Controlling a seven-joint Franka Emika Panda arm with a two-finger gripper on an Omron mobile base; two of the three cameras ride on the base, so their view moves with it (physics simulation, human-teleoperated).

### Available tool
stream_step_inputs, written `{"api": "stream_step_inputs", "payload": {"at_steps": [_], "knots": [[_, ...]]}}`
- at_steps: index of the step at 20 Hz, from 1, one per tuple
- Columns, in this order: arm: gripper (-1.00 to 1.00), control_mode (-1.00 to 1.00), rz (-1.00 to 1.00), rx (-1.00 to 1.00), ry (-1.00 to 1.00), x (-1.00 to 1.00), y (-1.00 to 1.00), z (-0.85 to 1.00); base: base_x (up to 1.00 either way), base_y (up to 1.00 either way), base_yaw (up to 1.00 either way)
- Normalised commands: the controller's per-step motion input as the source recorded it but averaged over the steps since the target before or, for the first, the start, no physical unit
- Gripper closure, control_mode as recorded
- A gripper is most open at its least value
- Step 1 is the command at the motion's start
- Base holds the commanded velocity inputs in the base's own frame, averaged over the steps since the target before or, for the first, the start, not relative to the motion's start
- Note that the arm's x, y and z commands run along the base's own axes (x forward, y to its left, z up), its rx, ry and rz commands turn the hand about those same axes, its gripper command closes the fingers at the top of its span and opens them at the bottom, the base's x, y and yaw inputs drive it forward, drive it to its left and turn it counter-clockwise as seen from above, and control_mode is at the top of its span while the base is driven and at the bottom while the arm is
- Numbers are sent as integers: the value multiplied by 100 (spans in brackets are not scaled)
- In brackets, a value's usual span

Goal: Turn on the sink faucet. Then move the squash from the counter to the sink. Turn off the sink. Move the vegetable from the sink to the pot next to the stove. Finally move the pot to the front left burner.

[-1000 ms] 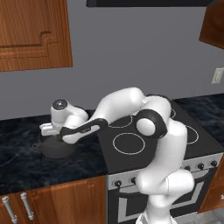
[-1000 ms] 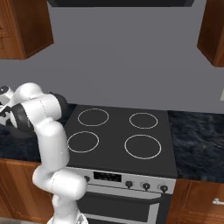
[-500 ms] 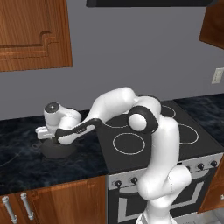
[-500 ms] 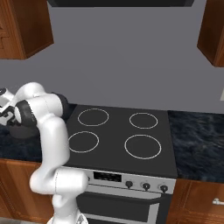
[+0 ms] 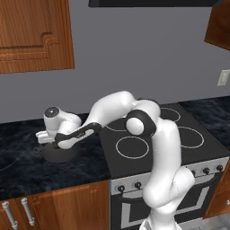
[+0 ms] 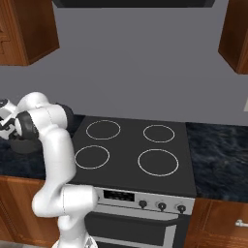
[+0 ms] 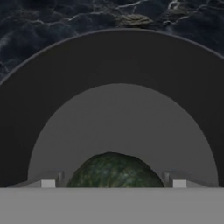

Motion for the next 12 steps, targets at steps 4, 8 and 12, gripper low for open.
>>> {"api": "stream_step_inputs", "payload": {"at_steps": [4,8,12], "knots": [[-100,-100,0,0,0,15,0,-1,0,0,0],[-100,-100,0,0,0,10,0,0,0,0,0],[-100,-100,0,0,0,2,0,19,0,0,0]]}}
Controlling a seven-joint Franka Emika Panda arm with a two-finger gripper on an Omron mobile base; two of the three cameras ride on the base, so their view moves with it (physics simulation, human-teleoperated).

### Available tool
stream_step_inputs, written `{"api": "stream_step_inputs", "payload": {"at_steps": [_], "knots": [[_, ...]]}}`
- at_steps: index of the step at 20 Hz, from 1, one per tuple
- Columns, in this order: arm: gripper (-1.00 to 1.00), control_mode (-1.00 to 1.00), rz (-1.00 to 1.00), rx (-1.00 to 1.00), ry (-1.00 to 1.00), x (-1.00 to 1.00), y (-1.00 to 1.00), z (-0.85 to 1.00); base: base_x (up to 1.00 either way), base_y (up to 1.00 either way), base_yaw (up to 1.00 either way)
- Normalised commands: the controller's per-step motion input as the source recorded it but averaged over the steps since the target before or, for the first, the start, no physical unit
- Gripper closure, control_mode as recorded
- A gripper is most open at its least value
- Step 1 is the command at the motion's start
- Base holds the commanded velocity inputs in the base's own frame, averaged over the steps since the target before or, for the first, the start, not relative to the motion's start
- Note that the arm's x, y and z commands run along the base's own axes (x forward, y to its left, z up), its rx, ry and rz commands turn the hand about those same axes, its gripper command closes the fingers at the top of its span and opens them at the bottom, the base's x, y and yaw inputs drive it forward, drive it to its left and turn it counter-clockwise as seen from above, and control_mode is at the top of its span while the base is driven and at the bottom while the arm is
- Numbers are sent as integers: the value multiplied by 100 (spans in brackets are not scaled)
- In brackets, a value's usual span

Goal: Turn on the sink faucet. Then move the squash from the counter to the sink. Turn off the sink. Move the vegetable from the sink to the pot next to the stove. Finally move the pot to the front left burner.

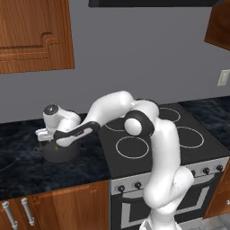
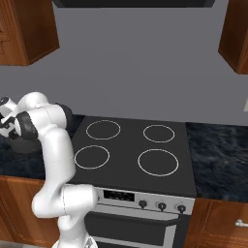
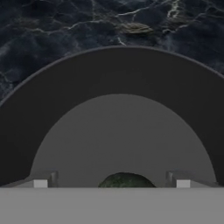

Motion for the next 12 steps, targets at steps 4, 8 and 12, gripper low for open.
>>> {"api": "stream_step_inputs", "payload": {"at_steps": [4,8,12], "knots": [[-100,-100,0,0,0,0,0,27,0,0,0],[-100,-100,0,0,0,0,0,28,0,0,0],[-100,-100,0,0,0,0,0,20,0,0,0]]}}
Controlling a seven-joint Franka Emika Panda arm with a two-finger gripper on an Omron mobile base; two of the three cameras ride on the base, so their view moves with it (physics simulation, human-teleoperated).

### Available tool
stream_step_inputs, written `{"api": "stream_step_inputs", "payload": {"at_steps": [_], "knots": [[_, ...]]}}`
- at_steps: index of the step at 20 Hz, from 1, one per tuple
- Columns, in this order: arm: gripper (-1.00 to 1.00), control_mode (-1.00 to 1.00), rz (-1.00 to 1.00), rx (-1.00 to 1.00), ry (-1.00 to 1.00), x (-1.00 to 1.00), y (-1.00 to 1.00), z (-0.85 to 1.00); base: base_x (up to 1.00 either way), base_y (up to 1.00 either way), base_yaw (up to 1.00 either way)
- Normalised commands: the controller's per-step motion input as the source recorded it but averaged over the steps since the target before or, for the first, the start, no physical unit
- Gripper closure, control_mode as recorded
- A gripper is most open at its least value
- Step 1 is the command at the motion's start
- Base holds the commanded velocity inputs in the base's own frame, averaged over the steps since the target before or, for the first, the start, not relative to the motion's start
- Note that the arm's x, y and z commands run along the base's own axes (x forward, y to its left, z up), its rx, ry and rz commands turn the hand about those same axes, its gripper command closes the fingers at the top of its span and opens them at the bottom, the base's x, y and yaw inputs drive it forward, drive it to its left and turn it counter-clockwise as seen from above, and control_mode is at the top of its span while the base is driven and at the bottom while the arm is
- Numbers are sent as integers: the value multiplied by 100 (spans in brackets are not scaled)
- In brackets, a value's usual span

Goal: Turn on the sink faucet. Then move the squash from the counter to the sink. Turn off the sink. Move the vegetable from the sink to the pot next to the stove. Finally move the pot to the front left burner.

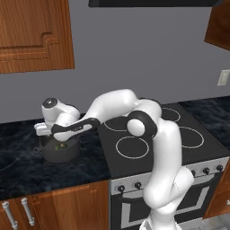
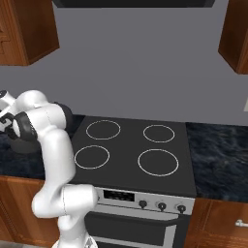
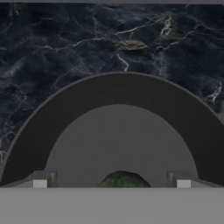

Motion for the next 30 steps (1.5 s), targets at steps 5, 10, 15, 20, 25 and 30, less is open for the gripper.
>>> {"api": "stream_step_inputs", "payload": {"at_steps": [5,10,15,20,25,30], "knots": [[-100,-100,0,1,-1,-11,-25,0,0,0,0],[-100,-100,0,2,-7,-36,-35,0,0,0,0],[-100,-100,0,4,-8,-46,-41,0,0,0,0],[-100,-100,0,9,-10,-51,-62,0,0,0,0],[-100,-100,0,25,-2,-34,-95,0,0,0,0],[-100,-100,6,36,0,0,-99,-1,0,0,0]]}}
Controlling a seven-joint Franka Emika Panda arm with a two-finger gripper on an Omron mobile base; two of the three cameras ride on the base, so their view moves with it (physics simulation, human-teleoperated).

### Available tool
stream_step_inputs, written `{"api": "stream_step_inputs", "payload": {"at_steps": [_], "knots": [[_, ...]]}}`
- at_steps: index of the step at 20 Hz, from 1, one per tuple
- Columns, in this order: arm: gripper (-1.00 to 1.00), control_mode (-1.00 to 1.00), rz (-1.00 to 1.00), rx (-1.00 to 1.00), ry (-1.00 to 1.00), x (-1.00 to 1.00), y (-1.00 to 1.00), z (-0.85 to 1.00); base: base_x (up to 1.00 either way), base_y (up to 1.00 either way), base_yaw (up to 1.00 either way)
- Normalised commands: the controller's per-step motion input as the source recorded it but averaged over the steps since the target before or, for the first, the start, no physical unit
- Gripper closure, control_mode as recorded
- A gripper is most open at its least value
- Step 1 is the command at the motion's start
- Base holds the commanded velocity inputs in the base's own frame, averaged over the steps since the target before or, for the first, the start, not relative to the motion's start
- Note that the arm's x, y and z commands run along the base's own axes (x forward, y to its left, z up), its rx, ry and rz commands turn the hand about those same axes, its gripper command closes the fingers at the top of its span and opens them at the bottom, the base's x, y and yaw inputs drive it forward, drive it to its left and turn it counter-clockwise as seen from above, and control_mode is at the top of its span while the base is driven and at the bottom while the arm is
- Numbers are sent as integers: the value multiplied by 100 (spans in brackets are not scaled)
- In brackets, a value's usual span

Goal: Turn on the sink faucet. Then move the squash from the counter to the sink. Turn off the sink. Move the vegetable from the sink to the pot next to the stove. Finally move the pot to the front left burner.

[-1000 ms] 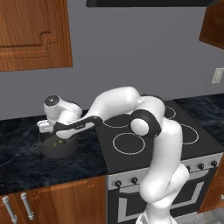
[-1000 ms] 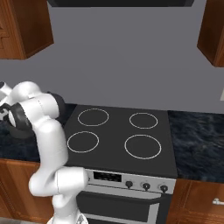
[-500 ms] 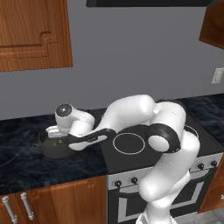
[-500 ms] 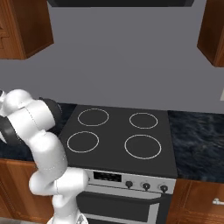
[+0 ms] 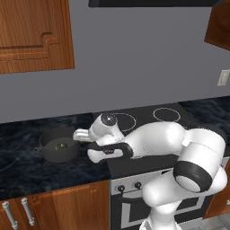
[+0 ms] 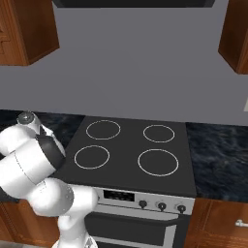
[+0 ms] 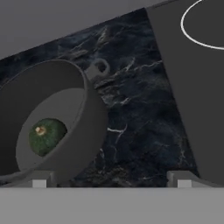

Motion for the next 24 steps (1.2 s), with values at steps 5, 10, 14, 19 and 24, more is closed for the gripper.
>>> {"api": "stream_step_inputs", "payload": {"at_steps": [5,10,14,19,24], "knots": [[-100,-100,15,32,3,14,-69,0,0,0,0],[-100,-100,20,18,13,50,-4,0,0,0,0],[-100,-100,13,2,10,20,-1,-15,0,0,0],[-100,-100,0,0,3,10,1,11,0,0,0],[-100,-100,0,0,10,17,0,50,0,0,0]]}}
